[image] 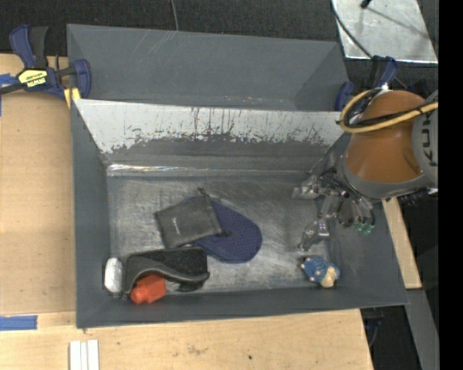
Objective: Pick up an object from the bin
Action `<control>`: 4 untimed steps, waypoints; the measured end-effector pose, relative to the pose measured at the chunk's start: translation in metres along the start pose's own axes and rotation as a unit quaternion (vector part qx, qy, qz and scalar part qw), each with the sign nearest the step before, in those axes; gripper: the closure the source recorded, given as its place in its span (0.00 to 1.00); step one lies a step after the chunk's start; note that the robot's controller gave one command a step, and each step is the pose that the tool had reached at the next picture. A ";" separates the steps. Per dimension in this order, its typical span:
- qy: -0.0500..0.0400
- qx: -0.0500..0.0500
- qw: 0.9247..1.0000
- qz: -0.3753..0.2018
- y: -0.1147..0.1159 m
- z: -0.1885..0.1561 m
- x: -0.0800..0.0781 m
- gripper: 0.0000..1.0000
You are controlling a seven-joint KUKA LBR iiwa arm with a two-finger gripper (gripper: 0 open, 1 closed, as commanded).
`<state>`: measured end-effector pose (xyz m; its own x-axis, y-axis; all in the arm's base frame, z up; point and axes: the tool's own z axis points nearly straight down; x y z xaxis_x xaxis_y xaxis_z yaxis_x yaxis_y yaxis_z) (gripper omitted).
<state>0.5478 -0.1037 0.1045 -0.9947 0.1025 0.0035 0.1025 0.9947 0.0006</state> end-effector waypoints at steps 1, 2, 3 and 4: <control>-0.002 -0.001 0.992 -0.128 0.130 -0.054 0.055 0.00; -0.005 0.001 0.984 -0.180 0.115 0.024 0.025 0.00; -0.009 0.001 0.983 -0.181 0.116 0.020 0.024 1.00; -0.006 0.002 0.951 -0.308 0.099 -0.102 0.072 1.00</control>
Offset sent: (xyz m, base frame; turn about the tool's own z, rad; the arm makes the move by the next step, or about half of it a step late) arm -0.0412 0.1314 0.0526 -0.2493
